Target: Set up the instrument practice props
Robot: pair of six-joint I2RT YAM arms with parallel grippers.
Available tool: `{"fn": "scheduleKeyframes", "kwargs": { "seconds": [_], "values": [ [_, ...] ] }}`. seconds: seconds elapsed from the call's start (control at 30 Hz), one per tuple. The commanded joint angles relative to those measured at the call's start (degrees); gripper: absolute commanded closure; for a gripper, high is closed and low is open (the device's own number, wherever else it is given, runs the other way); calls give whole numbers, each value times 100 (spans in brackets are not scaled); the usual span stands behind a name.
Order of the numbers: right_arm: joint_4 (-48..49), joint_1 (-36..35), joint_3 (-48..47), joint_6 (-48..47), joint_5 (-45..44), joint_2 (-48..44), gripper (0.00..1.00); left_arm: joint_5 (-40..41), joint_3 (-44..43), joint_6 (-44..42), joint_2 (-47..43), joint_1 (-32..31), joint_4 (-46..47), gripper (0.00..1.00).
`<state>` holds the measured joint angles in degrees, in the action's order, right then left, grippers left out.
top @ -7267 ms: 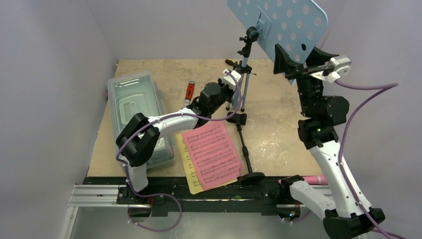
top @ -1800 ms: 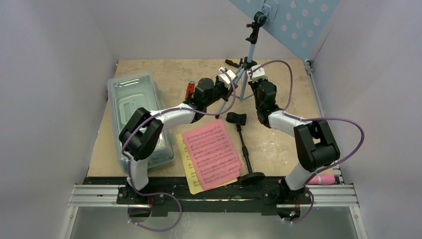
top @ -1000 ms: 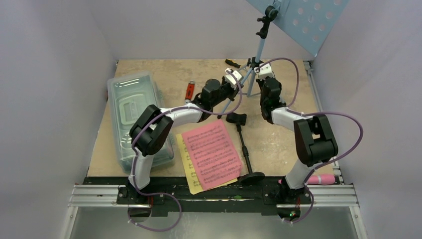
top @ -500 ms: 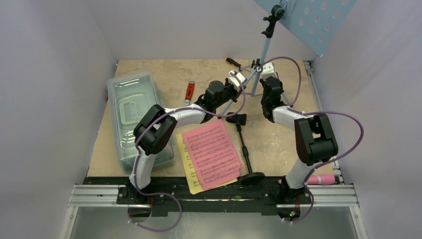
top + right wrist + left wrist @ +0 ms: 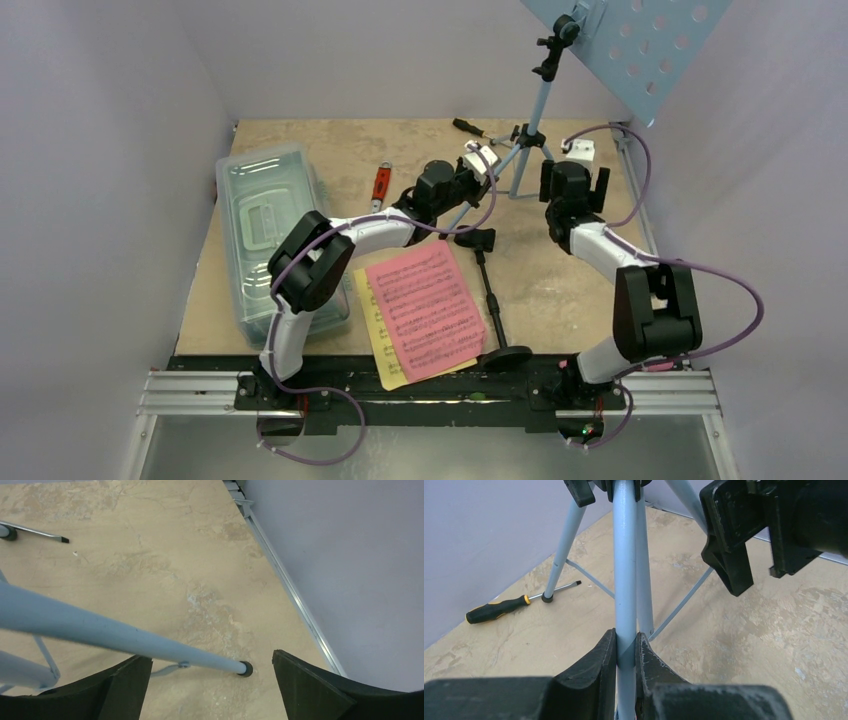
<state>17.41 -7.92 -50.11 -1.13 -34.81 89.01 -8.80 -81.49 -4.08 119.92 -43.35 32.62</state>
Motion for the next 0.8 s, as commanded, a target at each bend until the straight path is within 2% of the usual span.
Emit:
{"fn": "scheduleKeyframes", "kwargs": {
  "seconds": [0.0, 0.17, 0.3, 0.47, 0.63, 0.77],
  "values": [
    [-898, -245, 164, 886, -167, -553, 2, -92, 423, 150, 680, -94, -2647, 100],
    [-1876, -396, -376, 1473, -90, -854, 2, -69, 327, 266, 750, -107, -2668, 100],
    [-1514, -732, -194, 1451, 193, -1528, 2, -25, 256, 346, 739, -109, -2687, 100],
    [-1985, -872, -361, 2191, 789, -2125, 2, -47, 205, 364, 726, -103, -2698, 100],
    [-1294, -885, -323, 3549, 1942, -2187, 3, -77, 170, 363, 743, -106, -2689, 100],
    [-918, -987, -565, 4415, 1953, -1744, 6, -87, 176, 364, 727, -114, -2671, 100]
  ]
}}
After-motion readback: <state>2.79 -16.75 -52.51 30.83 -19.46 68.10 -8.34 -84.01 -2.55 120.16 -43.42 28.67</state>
